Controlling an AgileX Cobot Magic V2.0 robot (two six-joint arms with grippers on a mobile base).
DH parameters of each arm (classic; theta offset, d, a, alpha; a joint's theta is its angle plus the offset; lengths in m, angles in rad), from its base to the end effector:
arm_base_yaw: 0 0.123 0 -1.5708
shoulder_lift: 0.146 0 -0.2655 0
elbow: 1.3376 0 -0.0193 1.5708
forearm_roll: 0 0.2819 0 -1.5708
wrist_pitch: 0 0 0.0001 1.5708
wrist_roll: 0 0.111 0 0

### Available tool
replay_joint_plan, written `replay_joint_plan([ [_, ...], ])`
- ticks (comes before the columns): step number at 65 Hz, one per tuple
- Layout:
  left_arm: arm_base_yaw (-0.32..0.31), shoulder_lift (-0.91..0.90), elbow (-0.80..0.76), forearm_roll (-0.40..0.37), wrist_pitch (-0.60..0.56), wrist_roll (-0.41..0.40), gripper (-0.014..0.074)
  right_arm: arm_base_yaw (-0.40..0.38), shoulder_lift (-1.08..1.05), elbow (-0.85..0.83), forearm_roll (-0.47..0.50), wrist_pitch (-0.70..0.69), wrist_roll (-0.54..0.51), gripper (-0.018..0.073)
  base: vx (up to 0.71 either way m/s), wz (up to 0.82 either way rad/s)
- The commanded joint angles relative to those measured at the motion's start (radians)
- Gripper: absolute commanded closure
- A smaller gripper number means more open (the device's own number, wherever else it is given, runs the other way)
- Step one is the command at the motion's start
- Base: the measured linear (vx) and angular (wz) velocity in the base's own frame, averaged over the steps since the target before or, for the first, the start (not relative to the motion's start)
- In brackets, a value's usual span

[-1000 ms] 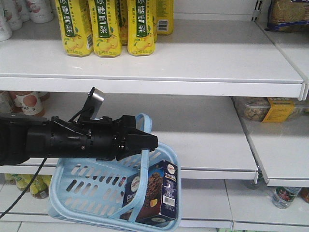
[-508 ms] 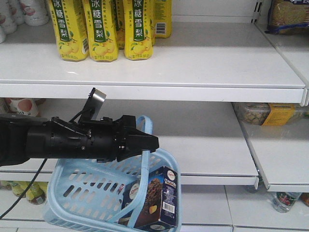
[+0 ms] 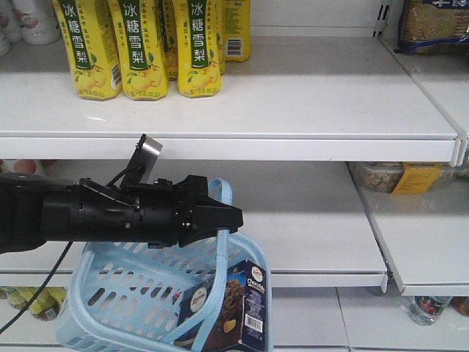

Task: Left arm holds basket, right arm returns cookies

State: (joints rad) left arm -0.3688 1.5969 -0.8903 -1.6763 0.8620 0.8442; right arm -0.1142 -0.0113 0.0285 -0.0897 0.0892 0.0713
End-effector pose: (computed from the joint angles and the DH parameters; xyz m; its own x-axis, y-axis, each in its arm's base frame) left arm 0.2964 -0.2044 0.2020 -0.9443 -0.1805 -0.2753 0.1946 0.3685 -0.9090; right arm 0.1268 -0.0154 0.1954 -0.0209 -0.0158 -0.9997 0.1215 0.9924 -0.0182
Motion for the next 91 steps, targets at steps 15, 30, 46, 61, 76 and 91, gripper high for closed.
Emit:
replay_joint_plan([
  [15, 0.002, -0.050, -0.031, -0.104, 0.011, 0.059, 0.0599, -0.003, -0.013, 0.018, -0.010, -0.076, -0.007, 0.0565, 0.03, -0.03],
  [30, 0.002, -0.050, -0.031, -0.104, 0.011, 0.059, 0.0599, -0.003, -0.013, 0.018, -0.010, -0.076, -0.007, 0.0565, 0.01, -0.01],
  [46, 0.002, -0.050, -0.031, -0.104, 0.011, 0.059, 0.0599, -0.003, -0.013, 0.018, -0.010, -0.076, -0.007, 0.0565, 0.00, 0.00],
  [61, 0.002, -0.050, -0.031, -0.104, 0.011, 0.059, 0.0599, -0.003, -0.013, 0.018, -0.010, -0.075, -0.007, 0.0565, 0.00, 0.00],
  [76, 0.002, -0.050, -0.031, -0.104, 0.011, 0.059, 0.0599, -0.003, -0.013, 0.018, -0.010, -0.076, -0.007, 0.0565, 0.00, 0.00],
  [91, 0.002, -0.050, -0.031, -0.104, 0.011, 0.059, 0.0599, -0.003, -0.013, 0.018, -0.010, -0.076, -0.007, 0.0565, 0.00, 0.00],
])
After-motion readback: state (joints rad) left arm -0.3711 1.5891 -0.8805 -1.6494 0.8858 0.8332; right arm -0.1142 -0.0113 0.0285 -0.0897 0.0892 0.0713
